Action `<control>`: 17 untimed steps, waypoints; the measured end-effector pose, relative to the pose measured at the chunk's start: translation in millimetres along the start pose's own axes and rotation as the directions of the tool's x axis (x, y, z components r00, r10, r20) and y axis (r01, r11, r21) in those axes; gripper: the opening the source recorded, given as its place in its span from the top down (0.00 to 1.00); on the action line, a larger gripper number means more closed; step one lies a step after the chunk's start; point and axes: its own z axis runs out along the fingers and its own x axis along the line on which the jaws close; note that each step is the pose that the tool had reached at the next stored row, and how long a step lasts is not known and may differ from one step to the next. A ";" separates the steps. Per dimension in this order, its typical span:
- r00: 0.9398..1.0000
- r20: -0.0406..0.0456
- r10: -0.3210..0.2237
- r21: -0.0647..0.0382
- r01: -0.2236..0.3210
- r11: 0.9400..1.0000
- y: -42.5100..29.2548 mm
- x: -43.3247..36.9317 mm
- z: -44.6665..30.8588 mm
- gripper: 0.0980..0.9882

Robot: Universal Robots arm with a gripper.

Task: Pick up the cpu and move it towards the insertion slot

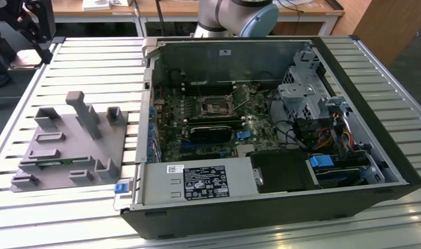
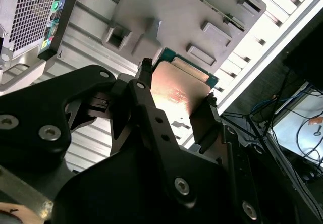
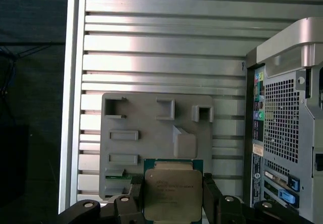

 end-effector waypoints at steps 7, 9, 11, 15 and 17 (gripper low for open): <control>1.000 0.000 0.000 0.000 0.000 1.000 -0.1 -6.7 0.0 0.50; 1.000 0.000 0.000 0.000 0.000 1.000 -0.2 -8.9 0.0 0.50; 1.000 0.000 0.000 0.000 0.000 1.000 -0.2 -11.0 0.0 0.50; 1.000 0.000 0.000 0.000 0.000 1.000 -0.3 -14.7 0.0 0.50; 1.000 0.000 0.000 0.000 0.000 1.000 -0.3 -16.4 0.0 0.50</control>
